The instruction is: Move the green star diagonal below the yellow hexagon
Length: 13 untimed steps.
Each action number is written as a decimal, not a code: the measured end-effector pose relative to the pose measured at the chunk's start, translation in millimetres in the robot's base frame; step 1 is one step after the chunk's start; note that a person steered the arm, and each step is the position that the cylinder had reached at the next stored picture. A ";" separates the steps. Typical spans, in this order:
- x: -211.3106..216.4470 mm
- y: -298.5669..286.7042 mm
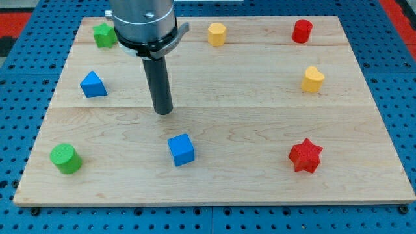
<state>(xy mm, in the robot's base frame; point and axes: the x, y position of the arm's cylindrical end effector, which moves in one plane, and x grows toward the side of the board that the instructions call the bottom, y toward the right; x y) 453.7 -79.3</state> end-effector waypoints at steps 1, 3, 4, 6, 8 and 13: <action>0.0 -0.2; 0.3 0.0; 0.3 0.3; 0.3 11.9; -7.7 120.1; -261.9 -170.2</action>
<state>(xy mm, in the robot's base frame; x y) 191.8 -249.5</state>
